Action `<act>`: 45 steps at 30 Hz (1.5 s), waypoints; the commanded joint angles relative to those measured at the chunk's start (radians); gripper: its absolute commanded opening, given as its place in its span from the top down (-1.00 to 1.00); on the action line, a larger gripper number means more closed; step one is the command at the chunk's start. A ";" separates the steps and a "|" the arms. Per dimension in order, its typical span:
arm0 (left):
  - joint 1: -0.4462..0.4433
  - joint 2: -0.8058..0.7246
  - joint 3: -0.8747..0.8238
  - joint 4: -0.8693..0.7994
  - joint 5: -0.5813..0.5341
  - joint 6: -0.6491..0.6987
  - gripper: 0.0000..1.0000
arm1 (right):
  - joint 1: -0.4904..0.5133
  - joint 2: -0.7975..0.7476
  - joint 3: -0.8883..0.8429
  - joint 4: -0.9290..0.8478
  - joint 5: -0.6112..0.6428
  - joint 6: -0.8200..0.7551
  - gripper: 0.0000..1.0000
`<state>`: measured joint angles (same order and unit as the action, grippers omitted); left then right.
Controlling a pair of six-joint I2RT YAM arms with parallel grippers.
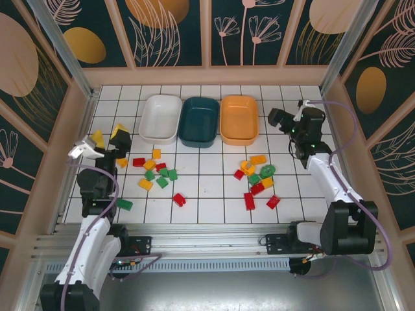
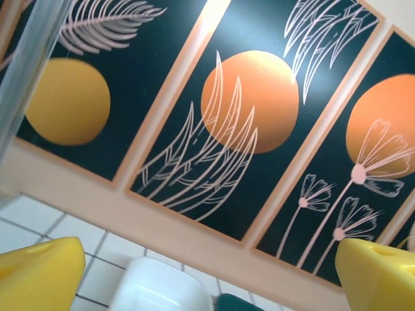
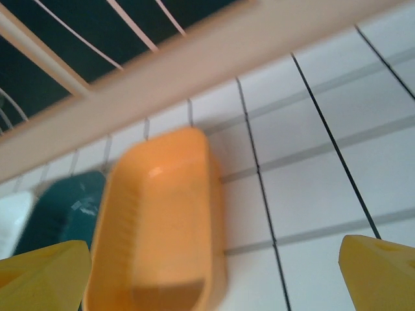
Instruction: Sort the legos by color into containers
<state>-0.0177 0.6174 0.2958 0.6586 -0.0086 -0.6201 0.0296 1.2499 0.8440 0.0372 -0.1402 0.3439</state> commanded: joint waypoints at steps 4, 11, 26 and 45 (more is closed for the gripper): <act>-0.004 -0.090 -0.037 -0.171 -0.026 -0.284 -0.98 | -0.013 -0.103 0.025 -0.124 0.096 0.098 -0.98; -0.004 -0.252 -0.217 -0.133 -0.068 -0.489 -0.96 | -0.045 -0.105 0.025 -0.184 -0.044 0.126 -0.34; -0.076 0.035 -0.105 -0.280 0.402 -0.394 -0.45 | 0.468 0.169 -0.007 -0.405 0.358 0.033 -0.02; -0.422 0.467 0.167 -0.404 0.230 -0.225 -0.49 | 0.512 0.263 -0.027 -0.413 0.287 -0.013 -0.24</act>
<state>-0.4248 1.0790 0.4358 0.2649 0.2485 -0.8753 0.5304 1.4963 0.8307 -0.3489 0.1482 0.3382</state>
